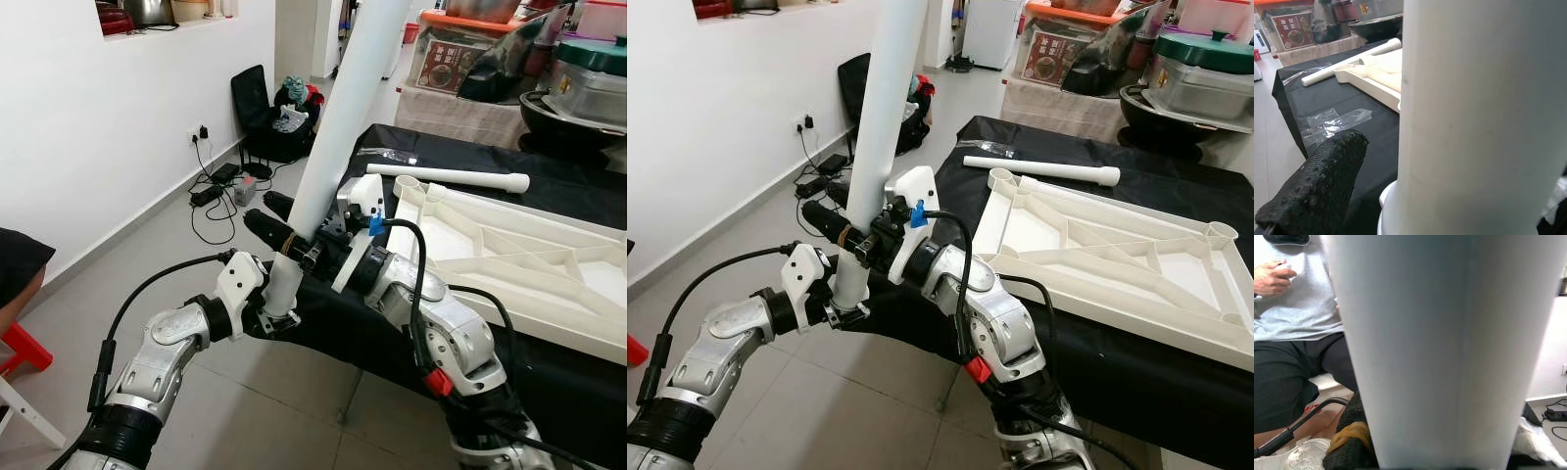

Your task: Building children table

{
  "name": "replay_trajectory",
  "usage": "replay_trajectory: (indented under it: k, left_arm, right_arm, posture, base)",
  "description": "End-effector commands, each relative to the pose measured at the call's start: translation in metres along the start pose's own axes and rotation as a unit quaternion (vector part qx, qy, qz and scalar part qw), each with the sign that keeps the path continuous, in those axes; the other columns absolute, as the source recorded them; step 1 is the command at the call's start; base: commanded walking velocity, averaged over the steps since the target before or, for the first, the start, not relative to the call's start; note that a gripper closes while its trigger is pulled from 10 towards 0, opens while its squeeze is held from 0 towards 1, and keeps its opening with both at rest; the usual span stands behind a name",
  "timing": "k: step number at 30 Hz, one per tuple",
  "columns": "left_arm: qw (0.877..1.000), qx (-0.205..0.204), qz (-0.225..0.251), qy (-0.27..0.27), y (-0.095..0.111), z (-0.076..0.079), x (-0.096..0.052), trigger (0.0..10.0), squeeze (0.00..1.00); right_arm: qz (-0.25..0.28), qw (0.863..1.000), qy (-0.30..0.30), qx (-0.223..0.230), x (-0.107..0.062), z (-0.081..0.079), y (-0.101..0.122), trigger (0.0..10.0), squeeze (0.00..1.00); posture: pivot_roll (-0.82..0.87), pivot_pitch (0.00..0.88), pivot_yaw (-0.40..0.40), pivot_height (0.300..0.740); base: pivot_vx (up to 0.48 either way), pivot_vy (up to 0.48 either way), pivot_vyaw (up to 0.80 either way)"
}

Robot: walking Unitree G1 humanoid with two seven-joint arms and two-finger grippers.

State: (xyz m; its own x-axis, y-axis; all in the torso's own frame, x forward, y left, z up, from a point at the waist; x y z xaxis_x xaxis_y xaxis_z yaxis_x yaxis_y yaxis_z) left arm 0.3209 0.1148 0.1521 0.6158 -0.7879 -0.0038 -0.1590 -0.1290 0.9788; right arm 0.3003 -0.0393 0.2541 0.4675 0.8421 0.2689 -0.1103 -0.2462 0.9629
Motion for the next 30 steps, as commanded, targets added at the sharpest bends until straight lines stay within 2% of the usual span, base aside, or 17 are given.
replay_trajectory:
  k: [1,9,21,22,23,25,30]
  left_arm:
    - [1.000,-0.001,-0.001,-0.010,-0.001,0.005,0.003,10.0,0.00]
    - [1.000,-0.008,-0.012,-0.016,-0.008,0.009,0.004,10.0,0.00]
    - [0.999,-0.017,-0.024,-0.019,-0.015,0.009,0.004,10.0,0.00]
    - [0.999,-0.019,-0.024,-0.019,-0.016,0.009,0.004,3.3,0.00]
    - [0.999,-0.019,-0.024,-0.019,-0.016,0.009,0.004,3.3,0.00]
    - [0.999,-0.023,-0.023,-0.021,-0.017,0.010,0.005,0.0,0.00]
    - [0.999,-0.024,-0.021,-0.021,-0.017,0.010,0.005,0.0,0.00]
  right_arm:
    - [0.012,0.999,0.045,0.017,0.010,-0.014,0.004,10.0,0.00]
    - [0.035,0.999,0.030,0.017,0.012,-0.008,0.017,10.0,0.00]
    - [0.053,0.997,0.048,0.020,0.015,-0.015,0.026,10.0,0.00]
    - [0.055,0.997,0.051,0.020,0.015,-0.016,0.027,10.0,0.00]
    - [0.055,0.997,0.051,0.020,0.015,-0.016,0.027,10.0,0.00]
    - [0.059,0.997,0.053,0.019,0.016,-0.017,0.030,10.0,0.00]
    - [0.062,0.996,0.052,0.020,0.017,-0.017,0.032,10.0,0.00]
  posture:
    - [0.07,0.000,-0.071,0.740]
    - [0.06,0.000,-0.064,0.740]
    - [0.05,0.000,-0.064,0.740]
    - [0.05,0.000,-0.064,0.740]
    - [0.05,0.000,-0.064,0.740]
    - [0.05,0.000,-0.062,0.740]
    - [0.05,0.000,-0.062,0.740]
  base:
    - [0.000,0.000,0.00]
    - [0.000,0.000,0.00]
    - [0.000,0.000,0.00]
    - [0.000,0.000,0.00]
    - [0.000,0.000,0.00]
    - [0.000,0.000,0.00]
    - [0.000,0.000,0.00]
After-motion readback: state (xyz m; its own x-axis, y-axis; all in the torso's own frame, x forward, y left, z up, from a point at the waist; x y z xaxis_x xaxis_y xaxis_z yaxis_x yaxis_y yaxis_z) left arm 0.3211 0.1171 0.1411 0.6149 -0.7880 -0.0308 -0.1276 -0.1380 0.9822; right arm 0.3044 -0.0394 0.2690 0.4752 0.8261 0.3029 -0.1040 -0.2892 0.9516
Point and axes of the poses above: a point about 5 cm out from each wrist's last joint towards the gripper, its own x axis pointing out of the wrist towards the gripper, its own y axis along the axis of the wrist's last joint, z = x × y, the point moved 1 cm from there along x, pointing out of the wrist towards the gripper
